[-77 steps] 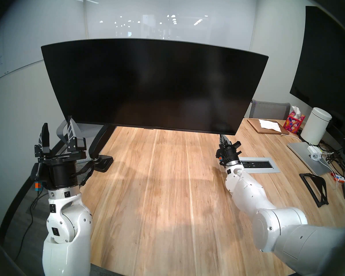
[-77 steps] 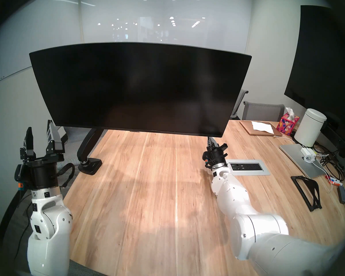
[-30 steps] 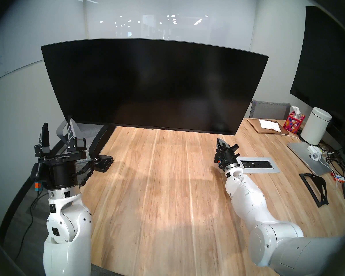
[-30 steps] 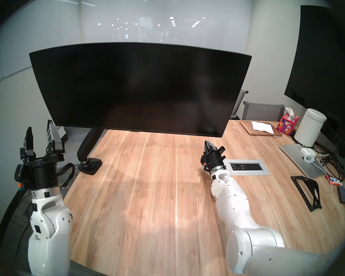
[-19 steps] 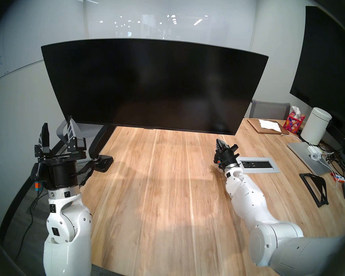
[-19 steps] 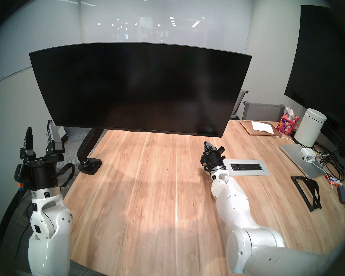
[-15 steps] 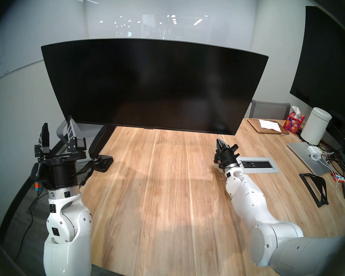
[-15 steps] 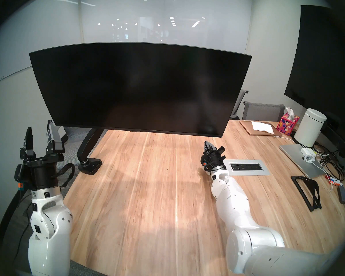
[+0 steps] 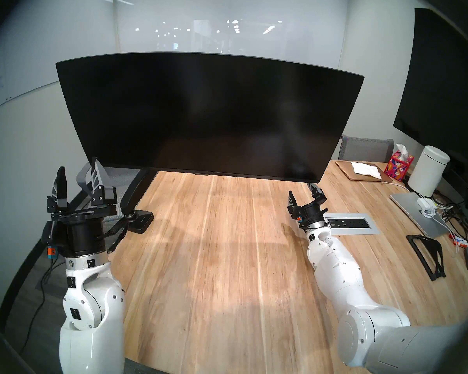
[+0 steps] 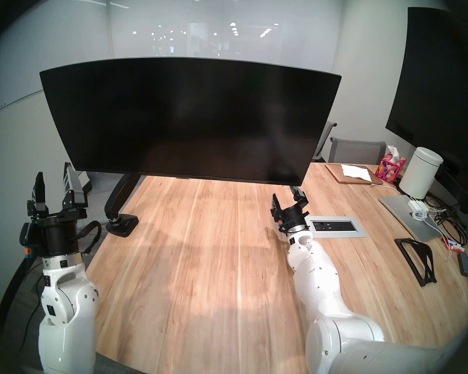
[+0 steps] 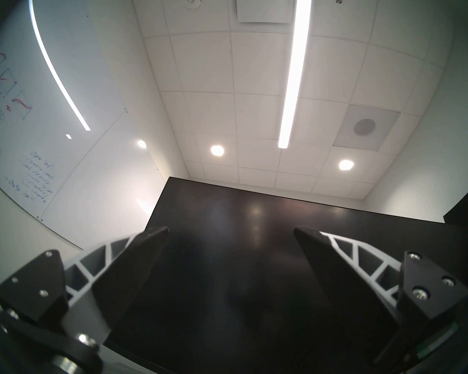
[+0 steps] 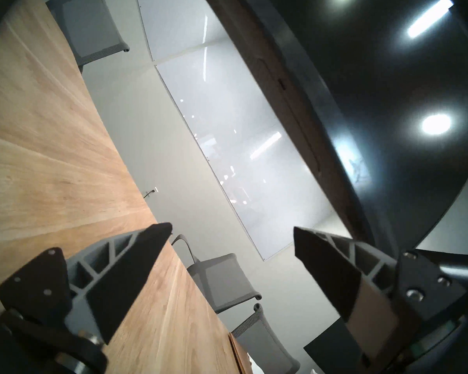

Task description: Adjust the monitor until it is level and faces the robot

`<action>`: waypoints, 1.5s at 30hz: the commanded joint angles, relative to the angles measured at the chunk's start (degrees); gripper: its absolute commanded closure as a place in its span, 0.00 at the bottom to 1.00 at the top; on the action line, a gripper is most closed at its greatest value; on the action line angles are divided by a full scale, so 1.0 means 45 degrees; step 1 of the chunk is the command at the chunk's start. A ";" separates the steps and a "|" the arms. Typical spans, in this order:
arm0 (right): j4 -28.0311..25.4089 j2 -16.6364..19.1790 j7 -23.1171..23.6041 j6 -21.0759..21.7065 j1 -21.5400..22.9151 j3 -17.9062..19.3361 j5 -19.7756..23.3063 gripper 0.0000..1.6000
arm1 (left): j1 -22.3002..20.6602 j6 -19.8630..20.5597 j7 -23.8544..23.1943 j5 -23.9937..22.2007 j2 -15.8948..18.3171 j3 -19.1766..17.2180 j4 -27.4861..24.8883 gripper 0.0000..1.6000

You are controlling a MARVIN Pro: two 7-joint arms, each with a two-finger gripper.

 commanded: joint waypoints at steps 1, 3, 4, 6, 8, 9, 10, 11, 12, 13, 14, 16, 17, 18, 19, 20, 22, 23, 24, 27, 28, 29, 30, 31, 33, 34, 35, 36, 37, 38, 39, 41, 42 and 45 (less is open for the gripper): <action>-0.1238 -0.0036 -0.0513 -0.0711 -0.0794 0.0062 0.0219 0.00 | -0.0012 0.0028 -0.0008 -0.0015 -0.0002 0.0025 -0.0299 0.00; -0.1714 -0.0076 -0.0261 -0.0686 -0.1099 0.0149 0.0297 0.00 | -0.0013 0.0034 -0.0017 -0.0016 -0.0012 0.0020 -0.0301 0.00; -0.2020 -0.0111 0.0067 -0.0713 -0.1271 0.0235 0.0426 0.00 | -0.0014 0.0039 -0.0024 -0.0017 -0.0018 0.0017 -0.0303 0.00; -0.2233 -0.0125 0.0182 -0.0737 -0.1411 0.0290 0.0464 0.00 | -0.0015 0.0046 -0.0035 -0.0018 -0.0029 0.0013 -0.0305 0.00; -0.2489 -0.0214 0.0508 -0.0870 -0.1500 0.0463 0.0759 0.00 | -0.0019 0.0048 -0.0047 -0.0019 -0.0039 0.0008 -0.0303 0.00; -0.2816 -0.0288 0.0795 -0.0842 -0.1631 0.0570 0.0910 0.00 | -0.0021 0.0049 -0.0055 -0.0020 -0.0045 0.0005 -0.0302 0.00; -0.2899 -0.0353 0.0920 -0.0893 -0.1618 0.0673 0.1075 0.00 | -0.0024 0.0049 -0.0063 -0.0021 -0.0051 0.0002 -0.0299 0.00; -0.2972 -0.0418 0.1009 -0.0961 -0.1599 0.0771 0.1246 0.00 | -0.0028 0.0046 -0.0069 -0.0021 -0.0055 0.0000 -0.0294 0.00; -0.3064 -0.0468 0.1139 -0.0986 -0.1593 0.0851 0.1377 0.11 | -0.0031 0.0045 -0.0076 -0.0022 -0.0059 -0.0002 -0.0291 0.00; -0.3370 -0.0552 0.1405 -0.0896 -0.1698 0.0956 0.1509 0.16 | -0.0034 0.0045 -0.0084 -0.0022 -0.0066 -0.0005 -0.0289 0.00; -0.3542 -0.0671 0.1646 -0.0898 -0.1720 0.1101 0.1772 0.16 | -0.0038 0.0043 -0.0091 -0.0023 -0.0071 -0.0008 -0.0284 0.00; -0.3810 -0.0755 0.1991 -0.0928 -0.1759 0.1224 0.2039 0.04 | -0.0041 0.0046 -0.0104 -0.0025 -0.0081 -0.0013 -0.0283 0.00; -0.3765 -0.0758 0.2039 -0.0991 -0.1696 0.1246 0.2118 0.00 | -0.0042 0.0046 -0.0109 -0.0025 -0.0085 -0.0014 -0.0282 0.00; -0.4122 -0.0832 0.2411 -0.1009 -0.1831 0.1315 0.2329 0.00 | -0.0044 0.0048 -0.0117 -0.0026 -0.0091 -0.0017 -0.0282 0.00; -0.4279 -0.0871 0.2489 -0.0999 -0.1874 0.1333 0.2376 0.29 | -0.0047 0.0048 -0.0124 -0.0027 -0.0096 -0.0020 -0.0279 0.00; -0.4385 -0.0881 0.2687 -0.1075 -0.1893 0.1346 0.2501 0.62 | -0.0049 0.0050 -0.0132 -0.0028 -0.0102 -0.0023 -0.0278 0.00; -0.4594 -0.0931 0.2935 -0.1107 -0.1935 0.1373 0.2665 1.00 | -0.0052 0.0052 -0.0144 -0.0030 -0.0112 -0.0027 -0.0277 0.00; -0.4963 -0.0988 0.3345 -0.1016 -0.2088 0.1420 0.2820 1.00 | -0.0053 0.0056 -0.0151 -0.0031 -0.0119 -0.0030 -0.0279 0.00; -0.4997 -0.0999 0.3473 -0.1017 -0.2083 0.1441 0.2897 1.00 | -0.0053 0.0059 -0.0156 -0.0031 -0.0124 -0.0032 -0.0280 0.00; -0.5316 -0.1060 0.4098 -0.0870 -0.2125 0.1516 0.3136 1.00 | -0.0055 0.0069 -0.0174 -0.0034 -0.0141 -0.0040 -0.0284 0.00; -0.5767 -0.1169 0.4530 -0.0646 -0.2300 0.1587 0.3263 1.00 | -0.0056 0.0072 -0.0181 -0.0035 -0.0147 -0.0043 -0.0284 0.00; -0.5759 -0.1124 0.4673 -0.0616 -0.2233 0.1574 0.3218 1.00 | -0.0058 0.0075 -0.0188 -0.0036 -0.0153 -0.0046 -0.0284 0.00; -0.5958 -0.1184 0.4933 -0.0474 -0.2282 0.1611 0.3288 1.00 | -0.0059 0.0077 -0.0193 -0.0036 -0.0158 -0.0048 -0.0284 0.00; -0.6129 -0.1236 0.5173 -0.0345 -0.2318 0.1646 0.3333 1.00 | -0.0060 0.0079 -0.0199 -0.0037 -0.0164 -0.0051 -0.0284 0.00; -0.6292 -0.1274 0.5535 -0.0207 -0.2289 0.1667 0.3377 1.00 | -0.0063 0.0084 -0.0212 -0.0038 -0.0175 -0.0056 -0.0285 0.00; -0.6407 -0.1333 0.5752 -0.0089 -0.2283 0.1700 0.3458 1.00 | -0.0064 0.0087 -0.0219 -0.0039 -0.0181 -0.0059 -0.0284 0.00; -0.6466 -0.1389 0.5922 -0.0016 -0.2256 0.1739 0.3568 1.00 | -0.0066 0.0088 -0.0224 -0.0039 -0.0185 -0.0061 -0.0284 0.00; -0.6571 -0.1424 0.6088 0.0076 -0.2252 0.1767 0.3609 1.00 | -0.0067 0.0092 -0.0232 -0.0040 -0.0192 -0.0064 -0.0285 0.00; -0.6571 -0.1424 0.6088 0.0076 -0.2252 0.1767 0.3609 1.00 | -0.0067 0.0092 -0.0232 -0.0040 -0.0192 -0.0064 -0.0285 0.00; -0.6598 -0.1459 0.6181 0.0112 -0.2221 0.1804 0.3695 1.00 | -0.0068 0.0093 -0.0236 -0.0041 -0.0196 -0.0066 -0.0284 0.00; -0.6782 -0.1525 0.6508 0.0227 -0.2211 0.1889 0.3876 1.00 | -0.0071 0.0098 -0.0250 -0.0042 -0.0208 -0.0071 -0.0284 0.00; -0.6934 -0.1597 0.6754 0.0305 -0.2209 0.1968 0.4054 1.00 | -0.0074 0.0099 -0.0260 -0.0043 -0.0216 -0.0075 -0.0282 0.00; -0.6974 -0.1595 0.6880 0.0346 -0.2154 0.2008 0.4120 1.00 | -0.0077 0.0100 -0.0266 -0.0044 -0.0221 -0.0078 -0.0281 0.00; -0.7073 -0.1573 0.7231 0.0493 -0.2001 0.2109 0.4232 1.00 | -0.0083 0.0103 -0.0286 -0.0046 -0.0238 -0.0085 -0.0277 0.00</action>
